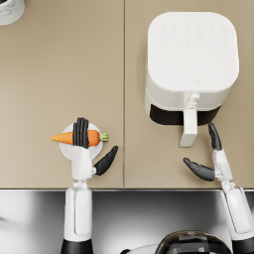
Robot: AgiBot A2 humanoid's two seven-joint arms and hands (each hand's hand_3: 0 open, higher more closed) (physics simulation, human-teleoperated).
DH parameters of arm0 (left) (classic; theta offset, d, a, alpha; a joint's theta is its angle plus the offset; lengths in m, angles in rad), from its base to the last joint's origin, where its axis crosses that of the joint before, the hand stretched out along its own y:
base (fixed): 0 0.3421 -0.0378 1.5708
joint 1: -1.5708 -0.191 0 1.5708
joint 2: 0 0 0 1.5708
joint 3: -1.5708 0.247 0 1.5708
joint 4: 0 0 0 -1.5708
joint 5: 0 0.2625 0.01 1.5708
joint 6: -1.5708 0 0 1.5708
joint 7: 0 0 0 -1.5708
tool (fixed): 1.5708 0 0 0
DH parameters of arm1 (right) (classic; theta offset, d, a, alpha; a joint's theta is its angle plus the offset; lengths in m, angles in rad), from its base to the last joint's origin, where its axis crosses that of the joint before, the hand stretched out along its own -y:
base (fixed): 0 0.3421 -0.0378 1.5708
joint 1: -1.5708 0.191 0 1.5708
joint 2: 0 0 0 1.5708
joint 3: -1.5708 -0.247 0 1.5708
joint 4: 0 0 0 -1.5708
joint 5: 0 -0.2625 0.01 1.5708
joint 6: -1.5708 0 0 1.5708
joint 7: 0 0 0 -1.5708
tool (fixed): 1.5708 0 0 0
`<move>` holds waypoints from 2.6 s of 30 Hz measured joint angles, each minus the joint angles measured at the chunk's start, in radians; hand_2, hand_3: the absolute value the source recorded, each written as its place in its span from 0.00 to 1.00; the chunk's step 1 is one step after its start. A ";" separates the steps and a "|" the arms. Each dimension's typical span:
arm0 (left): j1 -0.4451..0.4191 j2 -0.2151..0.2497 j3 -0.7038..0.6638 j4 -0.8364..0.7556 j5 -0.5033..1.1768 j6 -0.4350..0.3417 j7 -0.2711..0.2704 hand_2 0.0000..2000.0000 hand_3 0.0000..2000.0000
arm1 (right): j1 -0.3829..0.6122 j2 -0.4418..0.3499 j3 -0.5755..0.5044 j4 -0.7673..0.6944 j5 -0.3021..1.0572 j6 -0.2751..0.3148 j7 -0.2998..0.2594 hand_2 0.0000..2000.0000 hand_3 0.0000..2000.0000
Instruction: Pick up the carrot and place it into the air fryer
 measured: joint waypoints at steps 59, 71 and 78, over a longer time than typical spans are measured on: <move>0.245 0.044 0.018 0.280 0.727 -0.019 -0.001 1.00 1.00 | 0.020 -0.124 -0.045 -0.204 0.001 0.000 0.000 0.00 0.00; 0.286 0.063 0.070 0.054 0.369 -0.018 0.002 1.00 1.00 | 0.133 -0.184 0.045 -0.511 0.002 -0.008 0.038 0.00 0.00; 0.282 0.073 0.109 0.065 0.356 -0.018 0.002 1.00 1.00 | 0.175 -0.194 0.095 -0.593 0.004 -0.066 0.134 1.00 0.49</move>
